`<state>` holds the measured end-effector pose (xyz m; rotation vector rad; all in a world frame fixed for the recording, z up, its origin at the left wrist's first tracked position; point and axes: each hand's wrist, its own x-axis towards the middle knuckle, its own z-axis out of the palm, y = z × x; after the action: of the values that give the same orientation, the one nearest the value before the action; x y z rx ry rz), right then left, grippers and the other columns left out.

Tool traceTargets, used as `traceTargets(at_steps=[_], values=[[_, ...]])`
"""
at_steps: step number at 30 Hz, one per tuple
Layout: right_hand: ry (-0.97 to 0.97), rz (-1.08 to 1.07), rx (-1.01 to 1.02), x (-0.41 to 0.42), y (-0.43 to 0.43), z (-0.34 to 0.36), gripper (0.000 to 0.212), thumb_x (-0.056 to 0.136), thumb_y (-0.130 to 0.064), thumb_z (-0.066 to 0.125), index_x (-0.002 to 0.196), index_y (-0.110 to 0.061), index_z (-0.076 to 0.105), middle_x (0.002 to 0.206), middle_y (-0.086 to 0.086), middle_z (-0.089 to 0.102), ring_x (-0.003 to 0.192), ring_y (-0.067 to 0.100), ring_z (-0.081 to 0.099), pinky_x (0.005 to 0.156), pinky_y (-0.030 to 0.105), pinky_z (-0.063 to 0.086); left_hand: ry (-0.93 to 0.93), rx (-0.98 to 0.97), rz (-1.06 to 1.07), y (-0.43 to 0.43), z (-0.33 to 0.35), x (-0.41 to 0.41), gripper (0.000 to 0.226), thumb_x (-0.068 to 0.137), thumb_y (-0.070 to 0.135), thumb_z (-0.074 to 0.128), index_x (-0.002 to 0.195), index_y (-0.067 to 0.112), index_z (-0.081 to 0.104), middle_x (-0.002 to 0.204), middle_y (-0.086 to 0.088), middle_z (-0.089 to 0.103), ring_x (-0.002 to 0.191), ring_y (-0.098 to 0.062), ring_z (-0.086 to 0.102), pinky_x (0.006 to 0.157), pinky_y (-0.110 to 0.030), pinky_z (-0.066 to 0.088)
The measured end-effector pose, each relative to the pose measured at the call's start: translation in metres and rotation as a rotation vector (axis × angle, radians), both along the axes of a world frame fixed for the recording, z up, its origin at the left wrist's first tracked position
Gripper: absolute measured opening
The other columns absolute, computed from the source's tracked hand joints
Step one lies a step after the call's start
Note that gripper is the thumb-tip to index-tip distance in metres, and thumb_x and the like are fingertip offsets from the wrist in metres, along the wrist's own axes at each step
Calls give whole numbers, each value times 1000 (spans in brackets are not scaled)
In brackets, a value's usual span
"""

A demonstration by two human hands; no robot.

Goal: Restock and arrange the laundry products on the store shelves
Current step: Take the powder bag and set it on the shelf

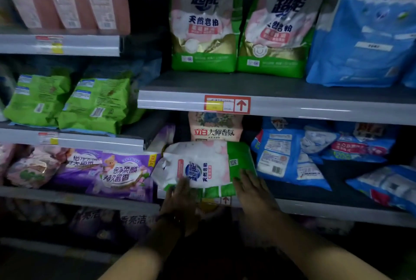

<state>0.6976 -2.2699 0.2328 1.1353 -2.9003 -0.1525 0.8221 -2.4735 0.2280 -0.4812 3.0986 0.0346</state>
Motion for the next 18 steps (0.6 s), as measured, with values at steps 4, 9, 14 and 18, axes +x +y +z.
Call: traceTargets(at_steps=[4,9,14,18], values=[[63,40,35,-16,-16,-18,79,44,-31,94,118,-13,74,119,16,72,111,39,70,94,57,58,-163,40,44,6,-30,3,91,99,37,56,166,23,-3,160,-6,-35,160,-34,-17,130,-55,14],[196,59,-22,-25,-28,-4,51,51,-28,90,101,-24,78,88,2,72,81,31,68,70,41,58,-210,83,23,1,-28,-10,110,87,64,67,167,18,5,173,-15,-14,161,-34,-14,130,-50,13],[177,57,45,-21,-30,35,21,78,-17,79,97,-25,80,95,-2,75,88,29,72,73,34,56,147,205,33,1,-22,7,88,83,70,39,160,29,34,174,-2,18,161,-24,6,129,-47,22],[189,52,-74,-21,-29,71,18,94,-22,65,109,-27,74,109,-4,73,95,27,73,67,31,46,795,494,271,54,-23,22,57,80,64,60,114,19,66,120,-8,61,114,-33,57,99,-46,48]])
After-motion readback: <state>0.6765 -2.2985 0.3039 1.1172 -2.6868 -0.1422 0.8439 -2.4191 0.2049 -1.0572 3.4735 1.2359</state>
